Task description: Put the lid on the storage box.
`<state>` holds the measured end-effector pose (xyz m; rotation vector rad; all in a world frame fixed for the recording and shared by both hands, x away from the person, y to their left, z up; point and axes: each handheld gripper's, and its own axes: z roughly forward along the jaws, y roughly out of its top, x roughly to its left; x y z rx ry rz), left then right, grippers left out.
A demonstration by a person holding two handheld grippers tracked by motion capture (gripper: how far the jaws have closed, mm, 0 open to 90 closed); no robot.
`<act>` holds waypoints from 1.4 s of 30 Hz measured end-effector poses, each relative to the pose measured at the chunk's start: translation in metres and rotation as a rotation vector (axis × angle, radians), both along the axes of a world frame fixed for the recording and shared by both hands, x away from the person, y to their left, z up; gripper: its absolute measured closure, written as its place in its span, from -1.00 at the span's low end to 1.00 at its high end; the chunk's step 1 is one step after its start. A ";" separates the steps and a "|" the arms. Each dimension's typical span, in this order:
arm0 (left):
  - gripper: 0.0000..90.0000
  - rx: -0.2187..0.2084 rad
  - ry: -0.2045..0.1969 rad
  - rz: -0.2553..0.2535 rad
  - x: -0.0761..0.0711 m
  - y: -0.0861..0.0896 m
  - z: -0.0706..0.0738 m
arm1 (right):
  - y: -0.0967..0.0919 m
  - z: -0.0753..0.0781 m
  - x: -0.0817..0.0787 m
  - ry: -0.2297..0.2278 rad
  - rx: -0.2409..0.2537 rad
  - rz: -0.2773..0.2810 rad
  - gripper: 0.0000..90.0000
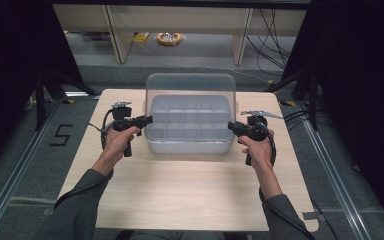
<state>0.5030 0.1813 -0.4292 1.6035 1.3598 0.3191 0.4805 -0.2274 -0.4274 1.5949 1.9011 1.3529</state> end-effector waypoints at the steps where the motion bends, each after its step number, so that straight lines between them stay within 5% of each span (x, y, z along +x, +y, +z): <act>1: 0.42 0.000 0.000 0.000 0.000 0.000 0.000 | 0.000 -0.002 0.001 -0.003 -0.005 -0.007 0.45; 18: 0.39 -0.034 0.059 0.011 0.009 0.001 -0.008 | 0.004 -0.007 0.004 0.062 0.047 -0.052 0.41; 29: 0.35 -0.040 0.104 0.019 0.012 -0.003 -0.016 | 0.000 -0.008 0.010 0.047 0.033 -0.045 0.40; 33: 0.34 -0.055 0.121 0.022 0.012 -0.002 -0.014 | 0.003 -0.004 0.009 0.083 0.081 -0.073 0.40; 35: 0.34 -0.063 0.118 0.023 0.012 -0.002 -0.012 | -0.001 -0.004 0.012 0.044 0.062 -0.056 0.39; 37: 0.34 -0.073 0.110 0.021 0.011 -0.002 -0.008 | 0.001 0.000 0.010 0.061 0.100 -0.071 0.39; 42: 0.34 -0.063 0.122 0.028 0.009 -0.001 -0.010 | 0.000 0.000 0.010 0.034 0.057 -0.046 0.39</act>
